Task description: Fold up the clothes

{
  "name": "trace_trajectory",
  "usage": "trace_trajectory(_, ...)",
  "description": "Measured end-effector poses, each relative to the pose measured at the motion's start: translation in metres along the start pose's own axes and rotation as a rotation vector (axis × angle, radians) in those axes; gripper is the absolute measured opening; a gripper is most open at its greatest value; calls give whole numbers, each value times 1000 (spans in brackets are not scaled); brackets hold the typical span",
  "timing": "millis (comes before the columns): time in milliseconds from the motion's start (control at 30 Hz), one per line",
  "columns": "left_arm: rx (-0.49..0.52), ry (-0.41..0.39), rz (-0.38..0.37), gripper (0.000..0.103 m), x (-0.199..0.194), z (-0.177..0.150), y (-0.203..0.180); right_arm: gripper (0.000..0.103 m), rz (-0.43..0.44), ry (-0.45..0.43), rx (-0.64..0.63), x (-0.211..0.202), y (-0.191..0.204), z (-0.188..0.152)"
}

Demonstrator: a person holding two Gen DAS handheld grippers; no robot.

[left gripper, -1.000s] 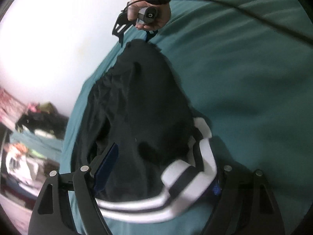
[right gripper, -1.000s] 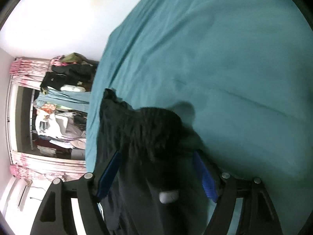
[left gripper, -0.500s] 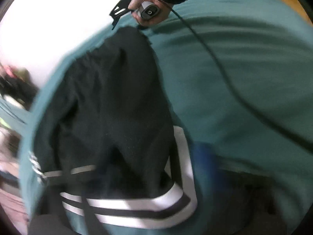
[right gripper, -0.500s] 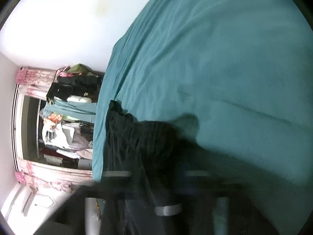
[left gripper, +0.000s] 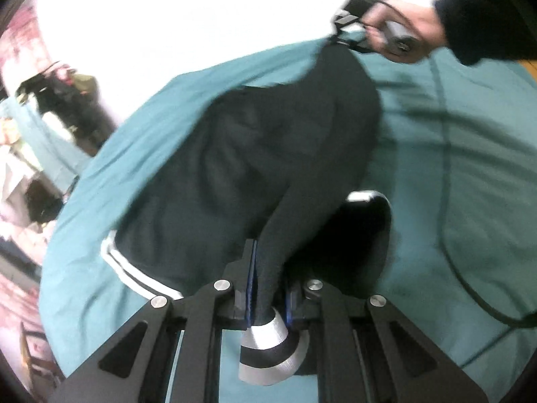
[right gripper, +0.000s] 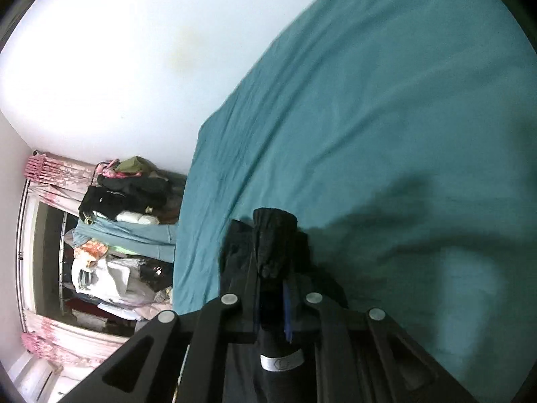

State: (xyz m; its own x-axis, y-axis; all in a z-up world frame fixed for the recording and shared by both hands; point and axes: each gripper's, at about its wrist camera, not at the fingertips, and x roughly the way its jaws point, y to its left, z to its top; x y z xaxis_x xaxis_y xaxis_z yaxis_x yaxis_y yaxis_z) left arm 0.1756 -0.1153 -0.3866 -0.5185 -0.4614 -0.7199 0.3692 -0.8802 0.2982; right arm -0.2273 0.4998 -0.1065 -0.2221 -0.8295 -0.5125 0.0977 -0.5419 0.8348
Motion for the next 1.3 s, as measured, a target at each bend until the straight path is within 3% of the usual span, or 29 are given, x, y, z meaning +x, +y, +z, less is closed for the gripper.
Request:
trace_trajectory(167, -83, 3, 78, 12, 25, 7, 88, 8, -62, -10, -53, 54, 64, 7)
trace_trajectory(300, -133, 44, 108, 13, 65, 5, 147, 8, -116, 11, -83, 128, 105, 2)
trace_trajectory(400, -151, 97, 126, 13, 108, 1, 184, 8, -215, 28, -119, 197, 124, -3)
trace_trajectory(533, -170, 170, 133, 13, 168, -9, 221, 8, -327, 53, -113, 261, 120, -14)
trace_trajectory(567, -175, 200, 124, 15, 182, -13, 228, 12, -336, 85, -108, 276, 116, -16)
trace_trajectory(600, -180, 230, 116, 22, 196, -17, 235, 23, -346, 117, -102, 290, 113, -18)
trace_trajectory(633, -171, 286, 105, 41, 209, -22, 239, 29, -341, 149, -79, 296, 109, -19)
trace_trajectory(667, -158, 336, 111, 48, 217, -29, 244, 43, -335, 165, -63, 296, 108, -21)
trace_trajectory(700, -157, 337, 118, 65, 214, -33, 248, 56, -316, 164, -60, 285, 113, -28)
trace_trajectory(733, -173, 324, 105, 77, 205, -40, 254, 59, -291, 155, -85, 270, 120, -37)
trace_trajectory(767, -192, 310, 90, 81, 196, -46, 260, 62, -264, 145, -113, 254, 127, -46)
trace_trajectory(867, -247, 269, 44, 82, 168, -66, 280, 85, -232, 119, -187, 172, 130, -119)
trace_trajectory(933, -295, 253, -2, 82, 155, -75, 292, 86, -224, 136, -144, 129, 113, -175)
trace_trajectory(1100, -594, 204, -288, 82, 171, -68, 335, 86, -159, 217, 160, 62, 25, -329)
trace_trajectory(1200, -748, 199, -443, 82, 195, -64, 361, 86, -95, 217, 285, 48, -13, -383)
trace_trajectory(1300, -869, 197, -591, 82, 216, -65, 385, 87, 97, 187, 378, 58, -31, -409)
